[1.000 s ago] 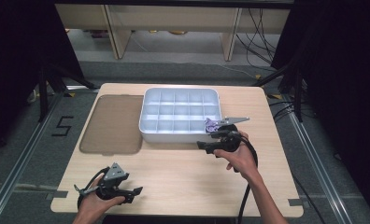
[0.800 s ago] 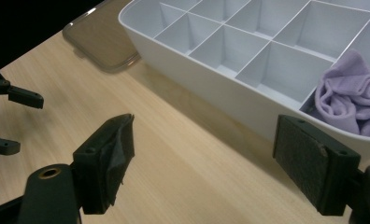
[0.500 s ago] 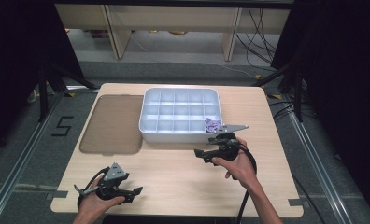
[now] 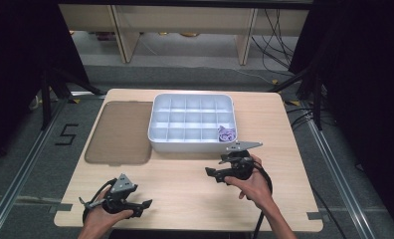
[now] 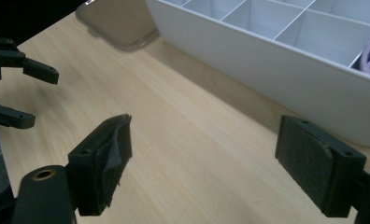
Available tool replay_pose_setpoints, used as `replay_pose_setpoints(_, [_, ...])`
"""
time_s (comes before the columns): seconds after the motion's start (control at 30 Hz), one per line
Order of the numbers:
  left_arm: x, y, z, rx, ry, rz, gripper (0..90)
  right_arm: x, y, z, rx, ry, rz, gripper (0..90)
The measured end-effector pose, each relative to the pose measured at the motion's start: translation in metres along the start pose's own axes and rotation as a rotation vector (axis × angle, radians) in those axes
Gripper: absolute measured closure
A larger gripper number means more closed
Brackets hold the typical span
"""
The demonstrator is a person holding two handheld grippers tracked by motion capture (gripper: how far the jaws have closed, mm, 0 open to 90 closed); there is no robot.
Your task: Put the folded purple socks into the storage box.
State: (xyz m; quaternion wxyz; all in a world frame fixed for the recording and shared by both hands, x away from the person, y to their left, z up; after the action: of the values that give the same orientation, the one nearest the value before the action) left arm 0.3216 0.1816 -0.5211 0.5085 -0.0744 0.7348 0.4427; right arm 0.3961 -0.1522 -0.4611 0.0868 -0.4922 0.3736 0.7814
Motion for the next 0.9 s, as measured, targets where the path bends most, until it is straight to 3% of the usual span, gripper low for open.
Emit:
replay_pose_setpoints(0.03, [0.000, 0.000, 0.000, -0.001, 0.001, -0.001, 22.2, 0.002, 0.001, 0.002, 0.011, -0.020, 0.014, 19.8])
replay_pose_setpoints(0.07, [0.000, -0.001, -0.001, -0.008, 0.012, -0.007, 22.0, 0.004, 0.000, 0.002, -0.002, -0.013, 0.006, 19.8])
replay_pose_setpoints(0.1, [0.000, -0.001, -0.001, -0.007, 0.015, -0.007, 21.7, 0.005, 0.001, 0.001, 0.013, 0.003, 0.007, 19.8])
replay_pose_setpoints(0.13, [0.000, 0.000, -0.001, 0.004, 0.008, -0.004, 21.5, 0.007, 0.002, 0.003, 0.009, -0.019, 0.017, 19.8])
replay_pose_setpoints(0.17, [0.000, 0.000, -0.002, 0.005, 0.016, -0.005, 21.4, 0.008, 0.001, 0.001, 0.001, 0.010, 0.004, 19.8])
replay_pose_setpoints(0.23, [0.000, 0.000, -0.001, 0.010, 0.000, -0.003, 21.3, 0.012, 0.001, 0.001, 0.011, 0.009, 0.014, 19.7])
replay_pose_setpoints(0.3, [0.000, -0.001, -0.001, 0.014, -0.004, -0.003, 21.2, 0.017, 0.002, 0.001, 0.005, -0.004, 0.024, 19.7])
replay_pose_setpoints(0.33, [0.000, -0.001, -0.002, 0.013, -0.004, 0.000, 21.2, 0.019, 0.001, 0.004, -0.002, -0.038, 0.023, 19.7])
replay_pose_setpoints(0.37, [0.000, -0.001, -0.002, 0.011, -0.008, 0.000, 21.2, 0.020, 0.003, 0.001, 0.009, -0.007, 0.026, 19.7])
replay_pose_setpoints(0.43, [0.000, -0.003, -0.004, 0.004, 0.021, -0.017, 21.2, 0.024, 0.003, 0.001, 0.008, 0.000, 0.021, 19.6])
replay_pose_setpoints(0.53, [0.000, -0.003, -0.004, 0.008, 0.012, -0.011, 21.2, 0.029, 0.005, 0.001, -0.006, -0.006, 0.020, 18.9])
replay_pose_setpoints(0.6, [0.000, -0.002, -0.005, 0.013, 0.003, -0.010, 21.2, 0.033, 0.006, 0.004, -0.004, -0.041, 0.030, 17.4])
replay_pose_setpoints(0.63, [0.000, -0.004, -0.007, 0.010, 0.023, -0.028, 21.2, 0.035, 0.007, 0.001, 0.018, 0.002, 0.017, 16.9])
replay_pose_setpoints(0.67, [0.000, -0.003, -0.007, 0.017, 0.005, -0.019, 21.2, 0.037, 0.007, 0.004, -0.001, -0.031, 0.022, 16.5])
replay_pose_setpoints(0.7, [0.000, -0.003, -0.006, 0.023, -0.006, -0.012, 21.2, 0.039, 0.007, 0.002, -0.006, -0.004, 0.017, 16.5])
replay_pose_setpoints(0.83, [0.001, -0.004, -0.009, 0.019, -0.005, -0.014, 21.2, 0.047, 0.008, 0.004, 0.017, 0.010, 0.008, 16.3])
replay_pose_setpoints(0.87, [0.001, -0.004, -0.008, 0.025, -0.022, -0.001, 21.2, 0.049, 0.008, 0.006, 0.012, -0.004, 0.015, 16.3])
replay_pose_setpoints(0.9, [0.001, -0.004, -0.008, 0.022, -0.020, -0.002, 21.2, 0.051, 0.008, 0.005, 0.002, 0.011, 0.013, 16.3])
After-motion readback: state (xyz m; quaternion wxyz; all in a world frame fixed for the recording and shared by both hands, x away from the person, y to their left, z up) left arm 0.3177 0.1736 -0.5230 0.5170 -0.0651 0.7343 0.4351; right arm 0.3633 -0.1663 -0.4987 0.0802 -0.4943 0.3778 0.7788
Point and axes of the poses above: each handheld gripper's, and its own axes: y roughly backward along the jaws, x roughly out of its underside, z roughly to its left, the point moved 3 cm from there along -y, roughly forward along the jaws, and after that the axes turned 9 degrees about -z, right-handed, at the moved point
